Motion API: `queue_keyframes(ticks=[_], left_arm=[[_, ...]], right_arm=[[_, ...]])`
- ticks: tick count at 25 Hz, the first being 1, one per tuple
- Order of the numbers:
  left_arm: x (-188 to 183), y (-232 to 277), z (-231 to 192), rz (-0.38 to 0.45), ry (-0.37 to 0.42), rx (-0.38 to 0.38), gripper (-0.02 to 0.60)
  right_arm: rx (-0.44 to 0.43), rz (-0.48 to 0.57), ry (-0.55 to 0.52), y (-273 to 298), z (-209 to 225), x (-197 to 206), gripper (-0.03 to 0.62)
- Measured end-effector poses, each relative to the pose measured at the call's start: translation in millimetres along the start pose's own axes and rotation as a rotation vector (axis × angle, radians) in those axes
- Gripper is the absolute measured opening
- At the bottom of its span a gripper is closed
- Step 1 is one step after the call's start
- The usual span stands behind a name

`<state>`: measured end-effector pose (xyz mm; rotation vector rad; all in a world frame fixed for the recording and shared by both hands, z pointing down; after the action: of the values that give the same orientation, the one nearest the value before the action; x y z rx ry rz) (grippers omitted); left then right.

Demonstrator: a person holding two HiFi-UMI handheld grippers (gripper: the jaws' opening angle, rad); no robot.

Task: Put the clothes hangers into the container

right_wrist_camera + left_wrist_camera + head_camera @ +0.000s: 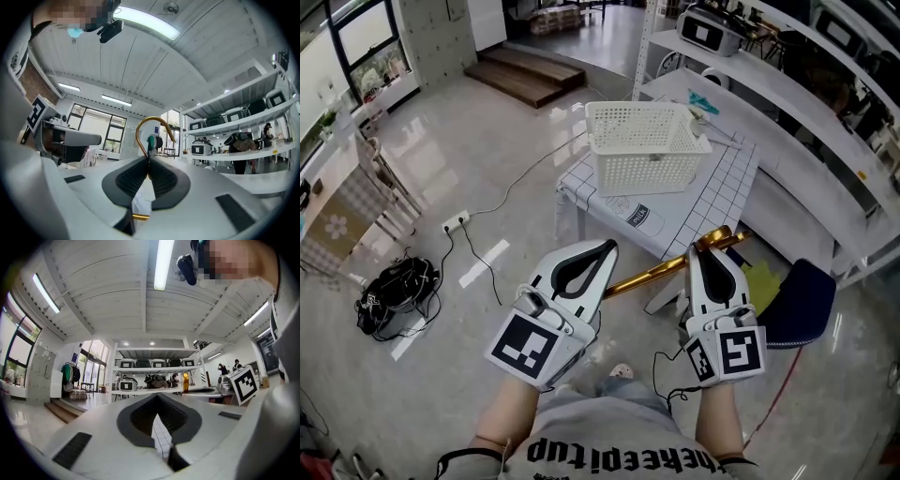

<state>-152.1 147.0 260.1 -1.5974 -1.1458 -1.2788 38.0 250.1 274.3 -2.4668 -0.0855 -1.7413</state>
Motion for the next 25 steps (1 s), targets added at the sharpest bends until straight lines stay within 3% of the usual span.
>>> queue_keyframes(ticks=[13,20,25], left_arm=[[5.0,60.8,20.8,0.031,-0.003,-0.068,0.014],[10.8,76.1,23.8,0.014,0.003,-0.110,0.014],[11.4,86.9,14.5,0.007,0.005,-0.098,0.014]], right_arm=[[-0.050,0.037,0.021,14.8,66.4,26.5,0.043],[-0.071,0.046,0.052,22.8,81.2,39.2,0.043],[-0.065,0.036,0.058,34.0,85.4,45.4,0.043]])
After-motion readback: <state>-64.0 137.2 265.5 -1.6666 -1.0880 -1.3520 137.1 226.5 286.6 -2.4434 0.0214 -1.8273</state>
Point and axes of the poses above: the fingertips, and each gripper's own axes: y forward along the fingers, z to its right, x out of its underside, the point moved 9 cm from there along -y, backward along the fingers, and after that the axes turned 13 degrees about -y, right-handed, at the moved point
